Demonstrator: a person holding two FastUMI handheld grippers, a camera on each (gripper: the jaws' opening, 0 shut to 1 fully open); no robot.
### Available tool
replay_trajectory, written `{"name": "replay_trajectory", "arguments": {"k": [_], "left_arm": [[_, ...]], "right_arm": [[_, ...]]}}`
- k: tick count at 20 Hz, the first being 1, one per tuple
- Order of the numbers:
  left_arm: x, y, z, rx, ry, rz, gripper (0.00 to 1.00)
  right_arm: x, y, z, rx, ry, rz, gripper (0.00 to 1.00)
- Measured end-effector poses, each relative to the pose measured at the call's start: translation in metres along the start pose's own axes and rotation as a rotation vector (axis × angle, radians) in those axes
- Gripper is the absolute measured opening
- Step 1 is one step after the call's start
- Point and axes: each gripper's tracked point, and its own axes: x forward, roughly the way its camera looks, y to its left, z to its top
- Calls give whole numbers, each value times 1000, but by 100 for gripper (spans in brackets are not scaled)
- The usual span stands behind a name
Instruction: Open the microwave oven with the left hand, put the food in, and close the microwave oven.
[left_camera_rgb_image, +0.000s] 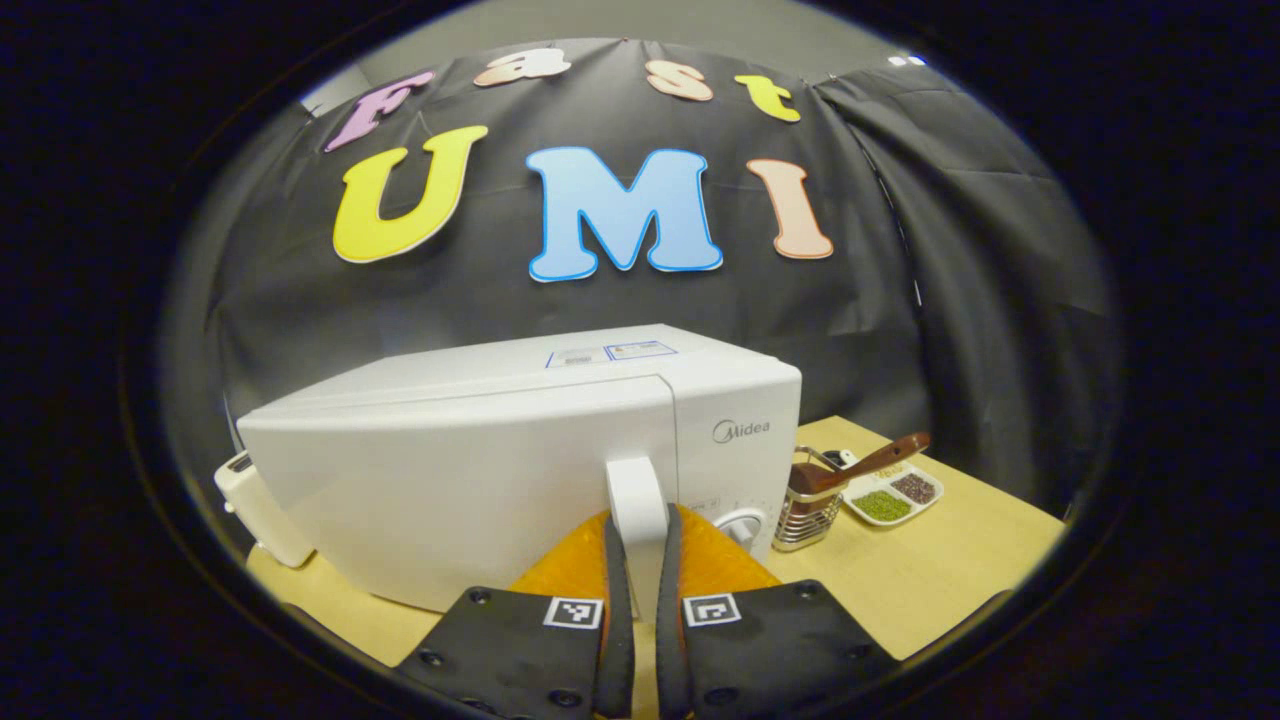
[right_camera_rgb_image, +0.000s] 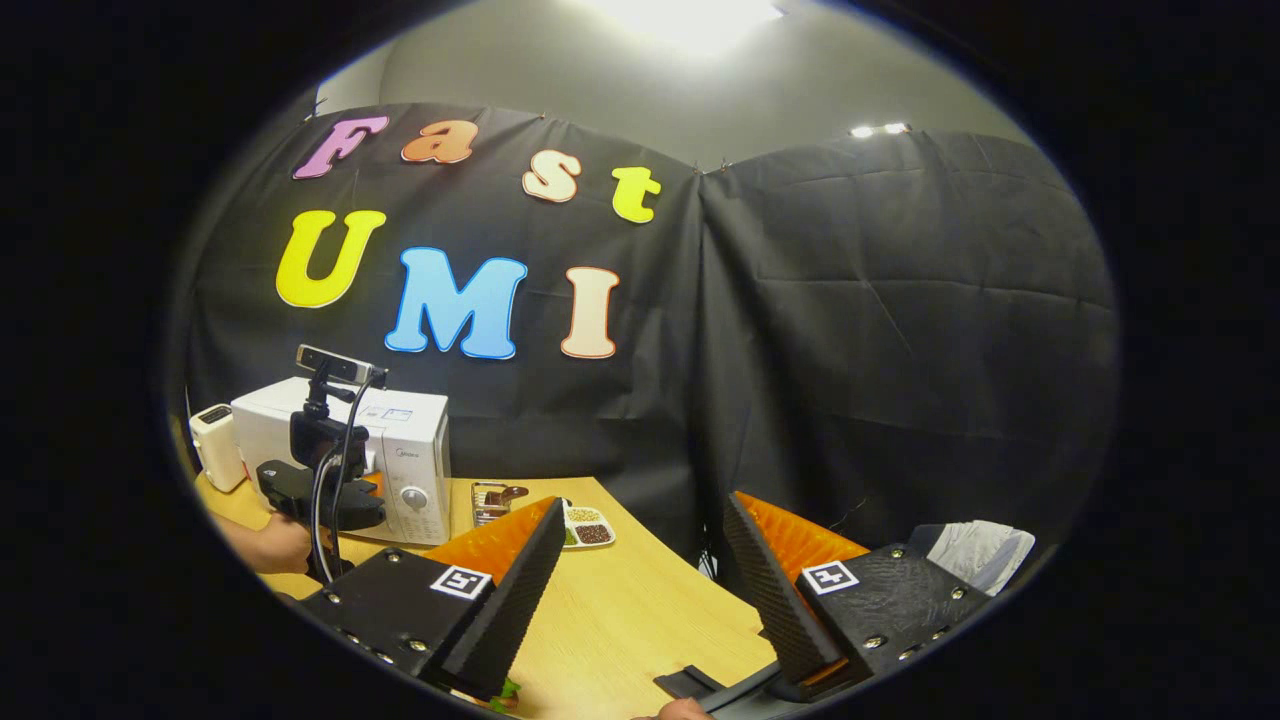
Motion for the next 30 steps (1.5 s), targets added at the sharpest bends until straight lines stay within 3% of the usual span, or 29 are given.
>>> {"name": "replay_trajectory", "arguments": {"k": [2,4,9,16,23,30], "left_arm": [[-23,-3,-10,-33,42,7,13],[-46,-1,-8,3,-5,-1,13],[-82,6,-19,16,11,20,14],[-151,31,-36,35,52,108,13],[-213,69,-56,11,72,206,13],[-253,101,-67,9,67,169,13]], "right_arm": [[1,10,3,9,-1,45,97],[6,18,11,4,-29,95,97],[12,20,26,10,-82,201,97],[3,22,12,46,-65,367,97],[-8,52,16,42,-91,562,97],[-38,107,39,11,-146,648,97]]}}
